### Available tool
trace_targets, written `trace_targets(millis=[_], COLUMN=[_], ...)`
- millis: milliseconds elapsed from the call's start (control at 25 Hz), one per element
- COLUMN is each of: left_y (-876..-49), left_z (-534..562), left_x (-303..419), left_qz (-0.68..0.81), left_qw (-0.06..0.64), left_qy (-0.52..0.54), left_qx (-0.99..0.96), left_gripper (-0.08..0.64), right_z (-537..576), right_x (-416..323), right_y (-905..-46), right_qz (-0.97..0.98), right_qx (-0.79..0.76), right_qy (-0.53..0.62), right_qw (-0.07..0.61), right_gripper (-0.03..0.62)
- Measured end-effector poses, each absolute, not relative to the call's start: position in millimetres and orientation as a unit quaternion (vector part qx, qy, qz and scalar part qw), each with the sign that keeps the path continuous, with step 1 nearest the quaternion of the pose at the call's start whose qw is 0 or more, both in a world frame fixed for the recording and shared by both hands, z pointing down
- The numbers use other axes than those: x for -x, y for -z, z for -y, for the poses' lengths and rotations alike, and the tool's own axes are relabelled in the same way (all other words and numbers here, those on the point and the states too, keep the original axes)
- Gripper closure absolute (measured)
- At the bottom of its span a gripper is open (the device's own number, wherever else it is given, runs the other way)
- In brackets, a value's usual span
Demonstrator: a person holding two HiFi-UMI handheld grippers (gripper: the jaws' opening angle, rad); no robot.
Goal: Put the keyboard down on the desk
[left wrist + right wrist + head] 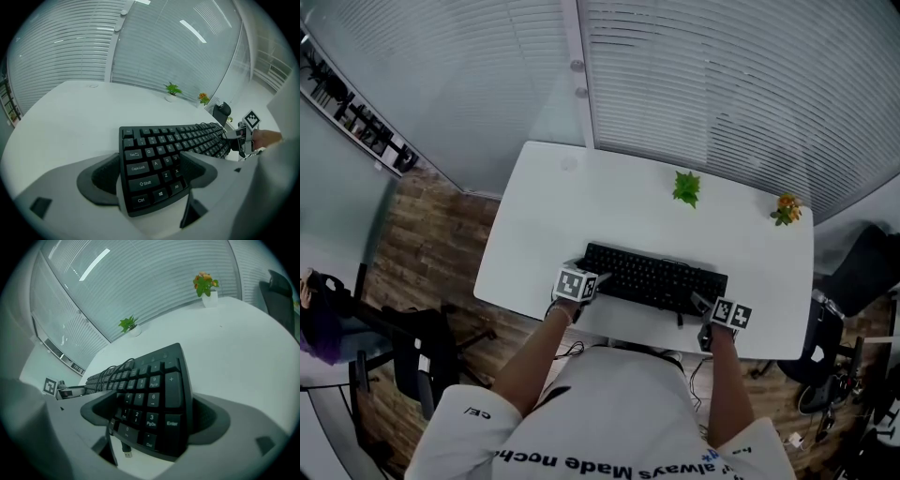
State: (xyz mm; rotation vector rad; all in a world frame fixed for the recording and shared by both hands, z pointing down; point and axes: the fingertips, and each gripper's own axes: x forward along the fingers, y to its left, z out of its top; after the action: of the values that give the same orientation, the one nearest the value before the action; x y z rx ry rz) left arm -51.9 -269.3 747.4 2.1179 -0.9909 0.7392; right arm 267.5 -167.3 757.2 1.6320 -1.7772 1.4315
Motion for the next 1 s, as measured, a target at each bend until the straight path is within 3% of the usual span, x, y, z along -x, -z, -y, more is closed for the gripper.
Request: trace_targets(millis=[1000], left_y=[-748.3], left_z=[267.8], left_x=[59.1], left_qz=[0.406], left_qw=[0.319], left_qy=[-0.295], left_qx=[-0.804], left_gripper=[0.155], right_z=[165.1], right_x=[-269.4], right_y=[-763.3], right_qz=[0.595], right_qx=[-0.615], right_qy=[-0.445], right_qw=[0.264], right_gripper=[0.079])
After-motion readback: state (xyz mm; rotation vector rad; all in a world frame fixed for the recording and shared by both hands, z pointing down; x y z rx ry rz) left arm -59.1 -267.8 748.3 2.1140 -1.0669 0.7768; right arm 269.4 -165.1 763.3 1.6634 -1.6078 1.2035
